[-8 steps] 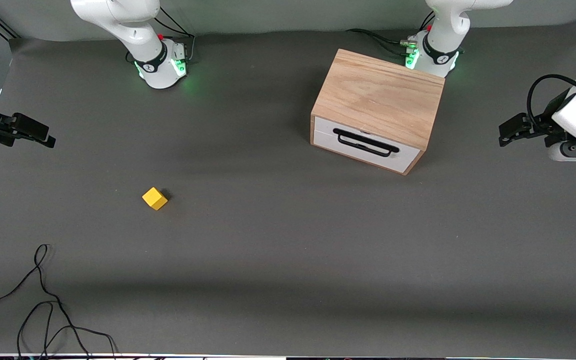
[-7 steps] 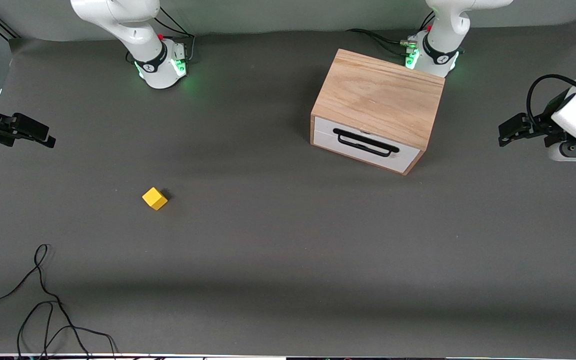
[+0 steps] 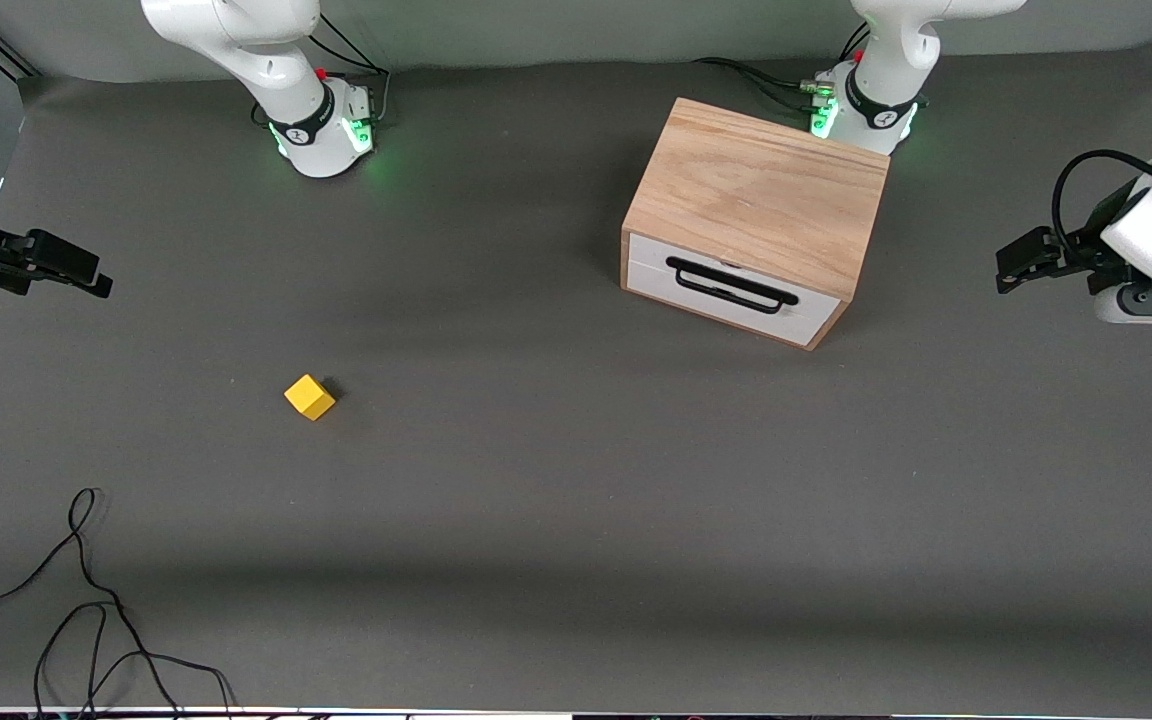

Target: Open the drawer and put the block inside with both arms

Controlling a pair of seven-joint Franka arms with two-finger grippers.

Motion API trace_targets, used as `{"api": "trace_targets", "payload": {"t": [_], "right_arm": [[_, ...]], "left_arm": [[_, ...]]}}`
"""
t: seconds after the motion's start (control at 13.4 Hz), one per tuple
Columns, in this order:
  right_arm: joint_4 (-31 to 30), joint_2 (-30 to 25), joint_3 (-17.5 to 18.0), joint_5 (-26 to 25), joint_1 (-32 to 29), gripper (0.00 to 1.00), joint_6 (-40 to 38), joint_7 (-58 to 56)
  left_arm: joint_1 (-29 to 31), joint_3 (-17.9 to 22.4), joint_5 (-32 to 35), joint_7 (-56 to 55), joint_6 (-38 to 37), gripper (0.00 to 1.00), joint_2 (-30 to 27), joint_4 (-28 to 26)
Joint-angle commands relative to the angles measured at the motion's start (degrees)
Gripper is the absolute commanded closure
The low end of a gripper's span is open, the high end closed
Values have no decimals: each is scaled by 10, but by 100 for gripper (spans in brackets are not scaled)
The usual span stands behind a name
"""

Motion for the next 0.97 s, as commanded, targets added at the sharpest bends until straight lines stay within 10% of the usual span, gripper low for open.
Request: {"api": "trace_targets", "payload": {"t": [0.0, 0.45, 0.89], "right_arm": [[3, 0, -3, 0, 7, 0, -4, 1], [2, 1, -3, 0, 6, 0, -4, -7], [2, 3, -3, 0, 6, 0, -4, -7]], "left_arm": [[1, -2, 3, 10, -9, 0, 2, 5], [-16, -8, 1, -29, -25, 0, 0, 4], [-100, -76, 0, -332, -21, 0, 15, 12]]}}
